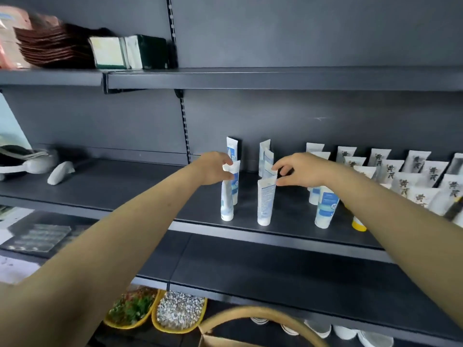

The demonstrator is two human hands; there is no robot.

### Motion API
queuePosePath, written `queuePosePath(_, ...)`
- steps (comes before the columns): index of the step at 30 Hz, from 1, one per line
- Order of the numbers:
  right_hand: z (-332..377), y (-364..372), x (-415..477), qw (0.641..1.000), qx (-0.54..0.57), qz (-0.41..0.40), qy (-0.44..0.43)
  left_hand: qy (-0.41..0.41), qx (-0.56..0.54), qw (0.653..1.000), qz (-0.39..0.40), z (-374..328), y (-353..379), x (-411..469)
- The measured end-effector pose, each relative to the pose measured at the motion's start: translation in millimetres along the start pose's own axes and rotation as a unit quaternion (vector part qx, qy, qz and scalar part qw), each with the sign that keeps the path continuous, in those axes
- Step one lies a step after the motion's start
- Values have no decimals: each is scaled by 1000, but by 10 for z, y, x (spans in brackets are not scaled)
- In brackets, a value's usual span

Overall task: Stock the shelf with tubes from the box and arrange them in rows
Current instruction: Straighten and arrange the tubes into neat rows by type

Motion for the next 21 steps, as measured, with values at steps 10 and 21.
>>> queuePosePath(10,260,438,479,991,-2,-40,130,136,-75,984,82,617,254,448)
queuePosePath(21,200,518,504,981,51,-158,106,144,-29,989,-20,421,265,492)
Point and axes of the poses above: each hand's wrist, its own x-axis towards the middle knuckle, its own y-axis out of the palm, z = x × y, the point moved 3 cm from there along x, towards the middle knuckle
